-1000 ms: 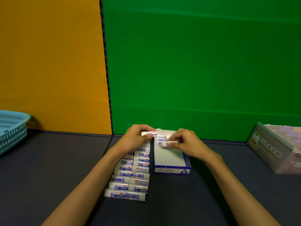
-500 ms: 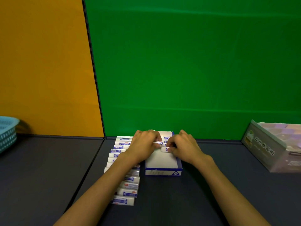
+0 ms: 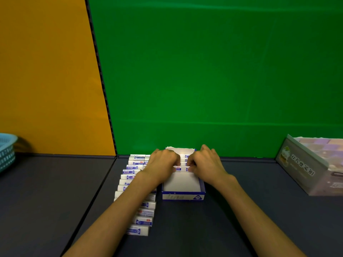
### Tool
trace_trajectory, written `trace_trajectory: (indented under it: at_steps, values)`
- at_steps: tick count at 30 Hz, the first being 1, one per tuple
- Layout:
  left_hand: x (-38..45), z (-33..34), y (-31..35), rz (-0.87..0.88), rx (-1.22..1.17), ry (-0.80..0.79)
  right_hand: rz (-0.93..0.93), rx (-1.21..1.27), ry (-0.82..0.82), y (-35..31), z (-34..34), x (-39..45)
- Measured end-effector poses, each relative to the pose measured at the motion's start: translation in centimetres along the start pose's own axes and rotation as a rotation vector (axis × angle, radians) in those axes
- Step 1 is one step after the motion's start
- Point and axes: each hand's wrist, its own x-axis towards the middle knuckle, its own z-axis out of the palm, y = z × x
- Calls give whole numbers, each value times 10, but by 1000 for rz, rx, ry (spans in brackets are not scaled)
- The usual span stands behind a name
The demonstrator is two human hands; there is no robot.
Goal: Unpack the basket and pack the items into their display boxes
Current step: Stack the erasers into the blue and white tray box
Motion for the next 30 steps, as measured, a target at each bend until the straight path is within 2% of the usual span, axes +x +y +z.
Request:
trace_trajectory:
  at_steps: [17,24,30]
  values:
    - [-4,-1,-1,-30,-47,8,32,3,-19,0,-1,3]
    - [-20,-11,-23,-18,-145,223,1,61,23,-5,-3,1]
    - [-48,-19,-72,-108,-179,197,-89,158,111,-33,-6,4]
